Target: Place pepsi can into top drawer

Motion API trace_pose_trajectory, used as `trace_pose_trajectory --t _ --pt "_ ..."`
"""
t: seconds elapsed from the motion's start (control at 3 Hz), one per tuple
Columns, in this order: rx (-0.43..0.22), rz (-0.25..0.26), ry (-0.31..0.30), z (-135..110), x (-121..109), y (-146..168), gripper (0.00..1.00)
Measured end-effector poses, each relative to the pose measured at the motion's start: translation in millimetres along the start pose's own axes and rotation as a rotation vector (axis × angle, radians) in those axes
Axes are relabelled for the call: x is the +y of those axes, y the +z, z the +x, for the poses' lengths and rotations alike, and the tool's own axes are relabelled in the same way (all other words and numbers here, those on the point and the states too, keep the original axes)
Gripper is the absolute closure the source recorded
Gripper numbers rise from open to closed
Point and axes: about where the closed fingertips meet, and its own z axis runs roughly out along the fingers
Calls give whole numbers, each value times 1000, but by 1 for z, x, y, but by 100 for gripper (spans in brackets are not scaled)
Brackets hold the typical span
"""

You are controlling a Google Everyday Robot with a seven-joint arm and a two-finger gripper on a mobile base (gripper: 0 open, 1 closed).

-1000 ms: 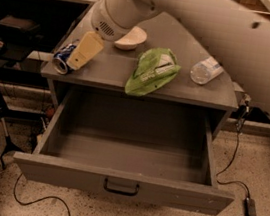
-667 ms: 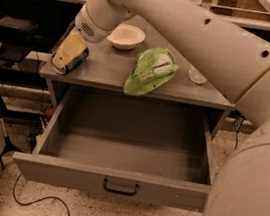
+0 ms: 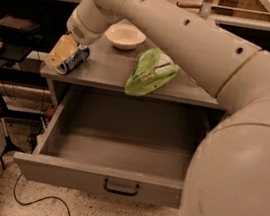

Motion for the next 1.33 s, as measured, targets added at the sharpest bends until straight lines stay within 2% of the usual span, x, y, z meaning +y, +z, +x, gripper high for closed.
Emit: trace_pose_trajectory --t 0.67,1.33 --pt "45 26 84 -6 -11 50 0" --pt "89 43 125 -4 -17 76 0"
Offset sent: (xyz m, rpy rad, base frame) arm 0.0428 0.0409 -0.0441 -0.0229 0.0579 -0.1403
